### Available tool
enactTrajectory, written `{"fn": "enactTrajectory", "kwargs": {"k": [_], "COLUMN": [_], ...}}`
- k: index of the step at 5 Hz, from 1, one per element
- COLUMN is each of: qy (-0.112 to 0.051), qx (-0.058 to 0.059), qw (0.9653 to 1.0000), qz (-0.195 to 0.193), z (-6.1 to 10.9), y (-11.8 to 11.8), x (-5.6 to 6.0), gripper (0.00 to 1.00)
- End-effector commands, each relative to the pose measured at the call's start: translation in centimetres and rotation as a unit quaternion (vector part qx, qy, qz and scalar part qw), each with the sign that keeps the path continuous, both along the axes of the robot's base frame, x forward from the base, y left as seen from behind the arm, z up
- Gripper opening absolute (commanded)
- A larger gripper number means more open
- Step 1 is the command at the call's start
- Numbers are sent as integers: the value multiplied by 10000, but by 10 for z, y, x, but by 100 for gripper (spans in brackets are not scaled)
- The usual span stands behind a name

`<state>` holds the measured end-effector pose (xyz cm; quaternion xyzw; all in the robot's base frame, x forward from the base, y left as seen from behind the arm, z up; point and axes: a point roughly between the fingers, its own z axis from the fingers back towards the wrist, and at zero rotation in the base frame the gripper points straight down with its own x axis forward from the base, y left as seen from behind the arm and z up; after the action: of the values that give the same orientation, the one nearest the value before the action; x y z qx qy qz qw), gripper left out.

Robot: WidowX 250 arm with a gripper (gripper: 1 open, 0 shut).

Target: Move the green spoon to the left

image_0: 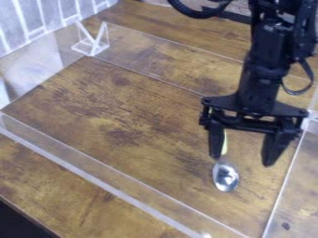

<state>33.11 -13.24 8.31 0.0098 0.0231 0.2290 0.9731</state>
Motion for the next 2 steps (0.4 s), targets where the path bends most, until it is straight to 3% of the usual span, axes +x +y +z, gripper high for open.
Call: {"fn": "enactTrajectory", "kwargs": {"k": [1,2], "qy": [-255,-223], "qx": [-57,-2], "qw": [9995,9997], "qz": [158,75], "z": [17,15], "y": [-2,-9], "x": [15,19], "gripper": [100,100]}}
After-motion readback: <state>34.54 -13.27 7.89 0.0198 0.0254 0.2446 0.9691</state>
